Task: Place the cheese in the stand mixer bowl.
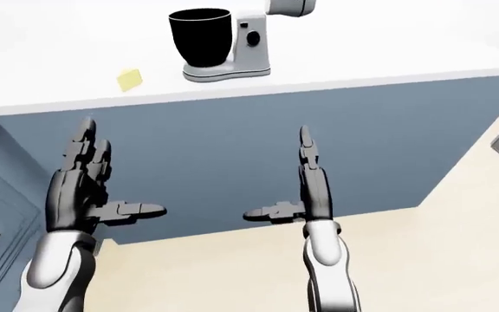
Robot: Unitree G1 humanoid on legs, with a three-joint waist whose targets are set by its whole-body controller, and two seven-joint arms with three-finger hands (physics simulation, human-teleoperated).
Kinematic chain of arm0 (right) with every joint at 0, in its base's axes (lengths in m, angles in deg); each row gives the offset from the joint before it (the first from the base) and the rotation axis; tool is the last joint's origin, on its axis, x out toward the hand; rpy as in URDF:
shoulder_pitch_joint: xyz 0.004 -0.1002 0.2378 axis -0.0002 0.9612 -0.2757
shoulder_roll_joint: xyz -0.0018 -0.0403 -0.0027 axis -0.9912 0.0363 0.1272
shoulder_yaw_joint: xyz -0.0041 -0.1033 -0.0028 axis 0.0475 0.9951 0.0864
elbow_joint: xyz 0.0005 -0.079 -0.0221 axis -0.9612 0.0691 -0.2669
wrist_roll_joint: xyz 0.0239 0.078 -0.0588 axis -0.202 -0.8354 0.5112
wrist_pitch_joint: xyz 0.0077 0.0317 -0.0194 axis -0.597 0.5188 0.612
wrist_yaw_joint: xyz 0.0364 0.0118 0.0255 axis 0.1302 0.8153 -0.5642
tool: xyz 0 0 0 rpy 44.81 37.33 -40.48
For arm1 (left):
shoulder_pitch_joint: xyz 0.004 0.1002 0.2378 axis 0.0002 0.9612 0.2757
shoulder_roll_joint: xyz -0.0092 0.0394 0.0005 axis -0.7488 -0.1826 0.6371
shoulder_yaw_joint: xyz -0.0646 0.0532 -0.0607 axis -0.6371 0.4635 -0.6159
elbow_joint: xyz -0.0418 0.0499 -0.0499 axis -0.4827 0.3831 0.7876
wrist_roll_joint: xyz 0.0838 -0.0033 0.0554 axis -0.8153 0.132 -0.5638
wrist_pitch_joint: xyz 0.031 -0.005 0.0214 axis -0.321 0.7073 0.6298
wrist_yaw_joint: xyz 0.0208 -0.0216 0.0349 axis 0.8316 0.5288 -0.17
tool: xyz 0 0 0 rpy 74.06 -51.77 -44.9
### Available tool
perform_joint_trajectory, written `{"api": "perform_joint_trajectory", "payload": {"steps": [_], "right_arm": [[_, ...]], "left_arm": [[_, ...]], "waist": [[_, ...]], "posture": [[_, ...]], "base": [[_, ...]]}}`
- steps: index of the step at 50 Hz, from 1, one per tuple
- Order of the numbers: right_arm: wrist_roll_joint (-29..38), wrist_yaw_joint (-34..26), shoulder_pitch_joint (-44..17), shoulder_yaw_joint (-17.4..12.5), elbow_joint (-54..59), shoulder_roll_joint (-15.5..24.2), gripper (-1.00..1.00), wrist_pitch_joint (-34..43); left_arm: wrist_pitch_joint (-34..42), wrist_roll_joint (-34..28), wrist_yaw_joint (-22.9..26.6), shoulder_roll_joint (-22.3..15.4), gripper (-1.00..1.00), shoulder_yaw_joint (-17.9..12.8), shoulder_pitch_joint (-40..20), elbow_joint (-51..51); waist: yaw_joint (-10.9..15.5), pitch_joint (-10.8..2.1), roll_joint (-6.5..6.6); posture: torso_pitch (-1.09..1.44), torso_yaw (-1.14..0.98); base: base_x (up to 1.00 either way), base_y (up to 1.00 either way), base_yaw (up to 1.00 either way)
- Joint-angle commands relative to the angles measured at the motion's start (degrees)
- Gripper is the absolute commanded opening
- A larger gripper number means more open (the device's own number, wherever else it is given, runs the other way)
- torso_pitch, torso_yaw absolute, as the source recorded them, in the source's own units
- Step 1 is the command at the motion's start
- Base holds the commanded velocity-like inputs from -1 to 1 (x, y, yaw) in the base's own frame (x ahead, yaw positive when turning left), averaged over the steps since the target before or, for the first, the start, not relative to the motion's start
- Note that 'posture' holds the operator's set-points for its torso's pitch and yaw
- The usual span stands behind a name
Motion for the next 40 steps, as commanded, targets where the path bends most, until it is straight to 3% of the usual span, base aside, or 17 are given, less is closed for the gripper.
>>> {"api": "perform_joint_trajectory", "payload": {"steps": [1,7,9,10,11,13,19,21,23,24,25,31,33,36,37,38,40], "right_arm": [[0.2,0.4,-1.4,-1.0,-2.8,0.5,1.0,-1.7],[0.2,0.4,-1.4,-1.0,-2.7,0.5,1.0,-1.8],[0.1,0.4,-1.3,-1.0,-2.8,0.5,1.0,-1.8],[0.2,0.4,-1.3,-1.0,-2.8,0.5,1.0,-1.8],[0.2,0.4,-1.3,-1.0,-2.7,0.5,1.0,-1.9],[0.1,0.4,-1.4,-1.0,-2.6,0.5,1.0,-1.9],[0.1,0.4,-1.4,-1.0,-2.6,0.5,1.0,-1.9],[0.1,0.4,-1.3,-1.0,-2.5,0.5,1.0,-2.0],[0.1,0.4,-1.3,-1.0,-2.6,0.5,1.0,-1.9],[0.1,0.4,-1.3,-1.0,-2.6,0.5,1.0,-1.9],[0.1,0.4,-1.4,-0.9,-2.6,0.5,1.0,-1.9],[0.2,0.4,-1.3,-0.9,-3.1,0.5,1.0,-1.4],[0.3,0.3,-1.5,-0.9,-3.2,0.5,1.0,-1.2],[0.3,0.4,-1.6,-0.8,-3.2,0.5,1.0,-1.1],[0.3,0.4,-1.5,-0.8,-3.3,0.5,1.0,-1.0],[0.3,0.4,-1.5,-0.8,-3.3,0.4,1.0,-1.1],[0.3,0.3,-1.6,-0.8,-3.3,0.5,1.0,-1.0]], "left_arm": [[-1.7,0.1,0.1,0.0,1.0,0.6,-1.2,-2.6],[-1.8,0.1,0.1,0.0,1.0,0.6,-1.2,-2.6],[-1.5,0.0,0.0,0.0,1.0,0.7,-1.1,-2.8],[-1.5,0.0,0.0,0.1,1.0,0.8,-1.0,-3.0],[-1.4,0.0,0.0,0.1,1.0,0.8,-1.0,-3.0],[-1.3,0.0,0.0,0.1,1.0,0.8,-1.0,-3.1],[-1.4,-0.1,0.1,0.1,1.0,0.8,-1.1,-2.9],[-1.6,-0.1,0.1,0.1,1.0,0.8,-1.1,-2.7],[-1.6,0.0,0.1,0.1,1.0,0.7,-1.1,-2.7],[-1.6,0.0,0.1,0.1,1.0,0.7,-1.2,-2.6],[-1.6,0.0,0.0,0.1,1.0,0.6,-1.2,-2.5],[-1.5,0.1,0.1,0.0,1.0,0.5,-1.2,-2.7],[-1.3,0.2,0.1,-0.1,1.0,0.4,-1.4,-2.7],[-1.4,0.1,0.1,-0.1,1.0,0.5,-1.3,-2.7],[-1.5,0.1,0.1,-0.1,1.0,0.5,-1.3,-2.6],[-1.4,0.1,0.1,-0.1,1.0,0.5,-1.3,-2.6],[-1.1,0.1,0.1,-0.1,1.0,0.5,-1.4,-2.9]], "waist": [[-0.2,-0.9,0.25],[0.1,-0.9,-3.19],[0.2,-1.17,-5.59],[0.1,-1.97,-7.69],[-0.4,-1.37,-5.87],[-0.4,-1.08,-6.28],[-0.6,-0.45,-3.12],[-0.8,-0.56,-1.01],[-0.8,-1.86,2.92],[-0.1,-1.12,-0.21],[-0.4,-1.1,0.94],[0.1,-1.0,-1.99],[0.2,-0.96,-3.64],[0.1,-1.5,-7.78],[-0.5,-1.52,-5.37],[-0.1,-1.27,-6.23],[-0.6,-1.3,-5.77]], "posture": [[0.0,0.0],[0.0,0.0],[0.0,0.0],[0.0,0.0],[0.0,0.0],[0.0,0.0],[0.0,0.0],[0.0,0.0],[0.0,0.0],[0.0,0.0],[0.0,0.0],[0.0,0.0],[0.0,0.0],[0.0,0.0],[0.0,0.0],[0.0,0.0],[0.0,0.0]], "base": [[0.12,0.0,0.0],[0.12,0.0,0.0],[0.11,0.0,0.0],[0.12,0.0,0.0],[0.12,0.0,0.0],[0.12,0.0,0.0],[0.12,0.0,0.0],[0.12,0.0,0.0],[0.12,0.0,0.0],[0.11,0.0,0.0],[0.12,0.0,0.0],[0.12,0.0,0.0],[0.12,0.0,0.0],[0.11,0.0,0.0],[0.12,0.0,0.0],[0.12,0.0,0.0],[0.11,0.0,0.0]]}}
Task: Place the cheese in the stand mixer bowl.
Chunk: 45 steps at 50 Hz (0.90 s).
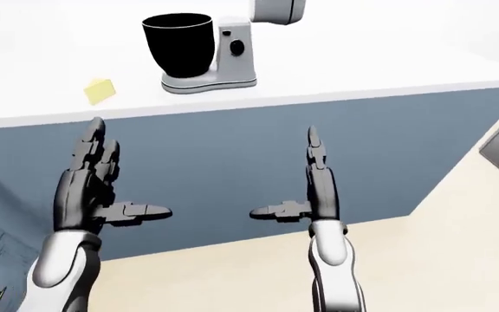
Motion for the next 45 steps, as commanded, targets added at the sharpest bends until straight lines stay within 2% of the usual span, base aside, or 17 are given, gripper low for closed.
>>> {"api": "perform_joint_trajectory", "payload": {"steps": [1,6,8,12,17,19,21,22,24,30,32,34,35,36,39,43,45], "right_arm": [[-0.1,-0.1,-1.7,0.8,-2.8,-0.1,1.0,-2.0],[-0.2,-0.1,-1.6,0.7,-2.3,-0.1,1.0,-2.4],[-0.2,-0.1,-1.6,0.8,-2.2,-0.1,1.0,-2.5],[-0.3,-0.1,-1.5,0.8,-2.2,-0.1,1.0,-2.7],[-0.2,-0.1,-1.3,0.9,-2.3,-0.2,1.0,-2.7],[-0.1,-0.1,-1.3,1.0,-2.3,-0.2,1.0,-2.8],[-0.1,-0.1,-1.3,1.0,-2.2,-0.3,1.0,-2.8],[-0.1,-0.1,-1.3,1.1,-2.4,-0.3,1.0,-2.7],[-0.1,-0.1,-1.4,1.0,-2.5,-0.2,1.0,-2.6],[0.2,-0.3,-1.1,1.1,-4.4,-0.2,1.0,-1.4],[0.3,-0.3,-1.0,1.0,-4.8,-0.2,1.0,-1.3],[0.2,-0.4,-1.3,1.0,-4.4,-0.2,1.0,-1.4],[0.2,-0.4,-1.2,1.0,-4.4,-0.2,1.0,-1.4],[0.3,-0.3,-1.3,1.1,-4.4,-0.2,1.0,-1.4],[0.4,-0.3,-1.5,1.3,-4.0,-0.3,1.0,-1.5],[0.4,0.1,-1.6,1.3,-3.4,-0.4,1.0,-2.0],[0.4,0.0,-1.5,1.3,-3.7,-0.4,1.0,-1.8]], "left_arm": [[-2.0,-0.2,-0.4,-0.5,1.0,-1.0,-1.2,-2.7],[-2.3,-0.3,-0.5,-0.4,1.0,-1.0,-1.2,-2.4],[-2.6,-0.3,-0.5,-0.4,1.0,-1.0,-1.1,-2.2],[-2.6,-0.3,-0.4,-0.4,1.0,-1.1,-0.9,-2.3],[-3.1,-0.2,-0.4,-0.4,1.0,-1.1,-0.6,-2.0],[-3.1,-0.1,-0.4,-0.4,1.0,-1.2,-0.6,-2.0],[-3.3,-0.1,-0.4,-0.4,1.0,-1.3,-0.5,-1.8],[-3.4,-0.2,-0.4,-0.4,1.0,-1.2,-0.4,-1.9],[-3.3,-0.1,-0.3,-0.4,1.0,-1.3,-0.4,-2.0],[-2.7,0.0,-0.2,-0.4,1.0,-1.5,-0.1,-3.1],[-2.4,0.1,-0.2,-0.5,1.0,-1.7,-0.2,-3.3],[-2.4,0.1,-0.2,-0.4,1.0,-1.7,-0.1,-3.5],[-2.4,0.2,-0.2,-0.4,1.0,-1.7,-0.1,-3.5],[-2.4,0.2,-0.2,-0.4,1.0,-1.8,0.0,-3.5],[-2.6,0.3,-0.1,-0.5,1.0,-1.9,0.0,-3.4],[-3.1,0.4,-0.1,-0.5,1.0,-2.0,0.0,-2.8],[-3.0,0.5,-0.1,-0.5,1.0,-2.1,0.0,-2.9]], "waist": [[0.4,-1.05,0.15],[0.1,-0.02,3.67],[0.0,-1.0,6.97],[0.7,-0.46,5.77],[0.9,-0.52,3.1],[1.0,-0.42,1.31],[1.0,-1.44,-2.21],[0.4,-0.98,-0.36],[0.4,-0.69,-0.73],[0.2,-0.04,2.46],[0.0,-0.07,4.55],[0.0,-0.75,7.64],[0.6,-0.74,5.32],[0.2,-0.61,6.21],[0.6,-0.86,5.17],[0.9,-0.51,2.81],[1.0,-0.62,0.73]], "posture": [[0.0,0.0],[0.0,0.0],[0.0,0.0],[0.0,0.0],[0.0,0.0],[0.0,0.0],[0.0,0.0],[0.0,0.0],[0.0,0.0],[0.0,0.0],[0.0,0.0],[0.0,0.0],[0.0,0.0],[0.0,0.0],[0.0,0.0],[0.0,0.0],[0.0,0.0]], "base": [[0.12,0.0,0.0],[0.11,0.0,0.0],[0.11,0.0,0.0],[0.12,0.0,0.0],[0.12,0.0,0.0],[0.12,0.0,0.0],[0.12,0.0,0.0],[0.12,0.0,0.0],[0.12,0.0,0.0],[0.11,0.0,0.0],[0.12,0.0,0.0],[0.12,0.0,0.0],[0.12,0.0,0.0],[0.12,0.0,0.0],[0.12,0.0,0.0],[0.12,0.0,0.0],[0.11,0.0,0.0]]}}
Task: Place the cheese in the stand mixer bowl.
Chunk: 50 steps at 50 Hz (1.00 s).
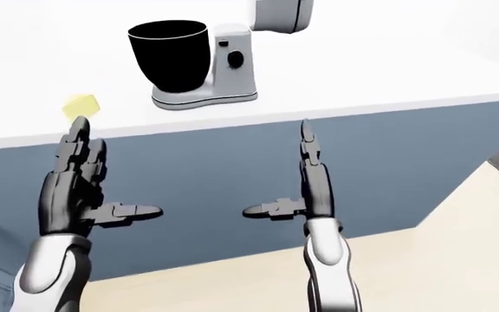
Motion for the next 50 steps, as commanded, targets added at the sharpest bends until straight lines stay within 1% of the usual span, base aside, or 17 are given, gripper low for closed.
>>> {"api": "perform_joint_trajectory", "payload": {"steps": [1,2,3,5,10,13,15,16,20,24,25,28,34,38,39,43,50], "right_arm": [[0.3,0.4,-0.9,-0.4,-2.1,0.3,1.0,-1.1],[0.3,0.4,-0.9,-0.3,-2.0,0.3,1.0,-1.0],[0.4,0.4,-1.0,-0.2,-1.7,0.3,1.0,-1.1],[0.4,0.5,-0.9,-0.1,-1.6,0.2,1.0,-1.4],[0.5,0.7,-1.0,-0.3,-1.5,0.2,1.0,-1.3],[0.5,0.7,-0.7,-0.3,-1.4,0.2,1.0,-1.5],[0.6,0.7,-0.7,-0.3,-1.5,0.2,1.0,-1.4],[0.6,0.8,-0.7,-0.3,-1.6,0.2,1.0,-1.3],[0.8,0.7,-0.8,-0.1,-1.6,0.2,1.0,-1.2],[0.9,0.7,-0.9,0.0,-1.8,0.2,1.0,-1.0],[1.0,0.7,-0.9,0.0,-1.8,0.2,1.0,-1.0],[1.1,0.7,-0.8,0.1,-2.1,0.1,1.0,-0.9],[1.2,0.7,-0.6,0.2,-2.5,0.1,1.0,-0.8],[1.3,0.7,-0.5,0.3,-2.7,0.0,1.0,-0.7],[1.3,0.7,-0.5,0.3,-2.8,0.0,1.0,-0.7],[1.2,0.7,-0.7,0.3,-2.2,0.0,1.0,-1.1],[1.2,0.8,-0.9,0.4,-2.1,0.0,1.0,-1.1]], "left_arm": [[-1.6,0.2,0.1,0.0,1.0,0.3,-1.0,-1.6],[-1.8,0.1,0.1,0.0,1.0,0.4,-0.9,-1.5],[-1.9,0.1,0.1,0.0,1.0,0.4,-0.9,-1.5],[-1.8,0.1,0.1,0.1,1.0,0.6,-0.8,-1.6],[-1.7,0.0,0.0,0.1,1.0,0.7,-0.7,-1.7],[-1.6,-0.1,0.0,0.2,1.0,0.8,-0.5,-2.0],[-1.3,-0.1,0.0,0.2,1.0,0.8,-0.7,-2.2],[-1.2,-0.1,0.0,0.2,1.0,0.8,-0.6,-2.3],[-1.4,0.1,0.1,0.1,1.0,0.5,-0.3,-2.5],[-1.7,0.2,0.1,0.1,1.0,0.3,-0.5,-2.0],[-1.7,0.2,0.1,0.1,1.0,0.4,-0.4,-2.0],[-1.8,0.2,0.1,0.2,1.0,0.5,-0.2,-2.1],[-2.0,0.3,0.3,0.1,1.0,0.2,-0.2,-2.0],[-2.2,0.3,0.3,0.1,1.0,0.2,0.0,-1.9],[-2.2,0.3,0.3,0.1,1.0,0.2,0.0,-1.9],[-2.6,0.3,0.3,0.2,1.0,0.3,0.0,-1.5],[-2.4,0.2,0.3,0.1,1.0,0.3,0.0,-1.6]], "waist": [[-0.2,-1.08,-1.04],[-0.4,-1.16,-2.2],[-1.0,-0.94,0.23],[-0.9,-0.83,-0.56],[-1.5,-0.37,1.43],[-2.1,-1.1,4.64],[-2.0,-0.86,3.38],[-1.6,-2.32,3.75],[-0.4,-1.71,2.57],[-0.6,-0.93,-1.81],[-1.0,-0.98,0.3],[-0.7,-1.22,-0.69],[-0.7,-0.57,2.25],[-1.0,-1.72,7.81],[-0.4,-1.0,5.21],[-0.1,-1.37,4.93],[-0.4,-0.74,0.42]], "posture": [[0.0,0.0],[0.0,0.0],[0.0,0.0],[0.0,0.0],[0.0,0.0],[0.0,0.0],[0.0,0.0],[0.0,0.0],[0.0,0.0],[0.0,0.0],[0.0,0.0],[0.0,0.0],[0.0,0.0],[0.0,0.0],[0.0,0.0],[0.0,0.0],[0.0,0.0]], "base": [[0.11,0.0,0.0],[0.12,0.0,0.0],[0.12,0.0,0.0],[0.11,0.0,0.0],[0.06,0.0,0.0],[0.0,0.0,0.0],[0.0,0.0,0.0],[0.0,0.0,0.12],[0.0,0.0,0.22],[0.0,0.0,0.22],[0.0,0.0,0.22],[0.0,0.0,0.22],[0.0,0.0,0.22],[0.0,0.0,0.22],[0.0,0.0,0.22],[0.0,0.0,0.22],[0.0,0.0,0.22]]}}
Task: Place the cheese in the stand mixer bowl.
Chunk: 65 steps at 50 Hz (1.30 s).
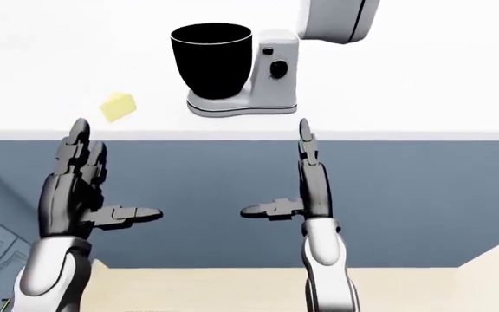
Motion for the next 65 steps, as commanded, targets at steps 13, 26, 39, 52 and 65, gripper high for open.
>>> {"api": "perform_joint_trajectory", "payload": {"steps": [13,26,39,52,65], "right_arm": [[-0.5,0.5,-0.1,-0.5,-2.2,0.2,1.0,-2.3],[-0.2,0.4,-0.3,-0.4,-2.9,0.3,1.0,-1.7],[-0.2,0.1,-0.2,-0.7,-4.2,0.4,1.0,-0.7],[-0.1,0.2,0.0,-0.6,-4.2,0.3,1.0,-1.0],[-0.1,0.4,0.5,-0.5,-4.2,0.2,1.0,-1.6]], "left_arm": [[-1.1,-0.1,0.1,0.1,1.0,0.6,-0.6,-2.4],[-0.4,-0.3,0.2,0.1,1.0,0.7,-0.9,-2.8],[0.8,-0.5,0.1,0.1,1.0,1.0,-1.6,-3.5],[0.6,-0.4,0.2,0.1,1.0,0.9,-1.3,-3.6],[0.0,-0.4,0.2,0.2,1.0,0.9,-0.7,-3.6]], "waist": [[-1.2,-0.54,3.02],[-0.4,-0.54,2.08],[-0.7,-0.66,3.03],[-0.5,-0.38,1.58],[-0.5,-0.22,5.0]], "posture": [[0.0,0.0],[0.0,0.0],[0.0,0.0],[0.0,0.0],[0.0,0.0]], "base": [[0.0,0.0,0.08],[0.02,0.0,0.0],[0.07,0.0,0.0],[0.12,0.0,0.0],[0.12,0.0,0.0]]}}
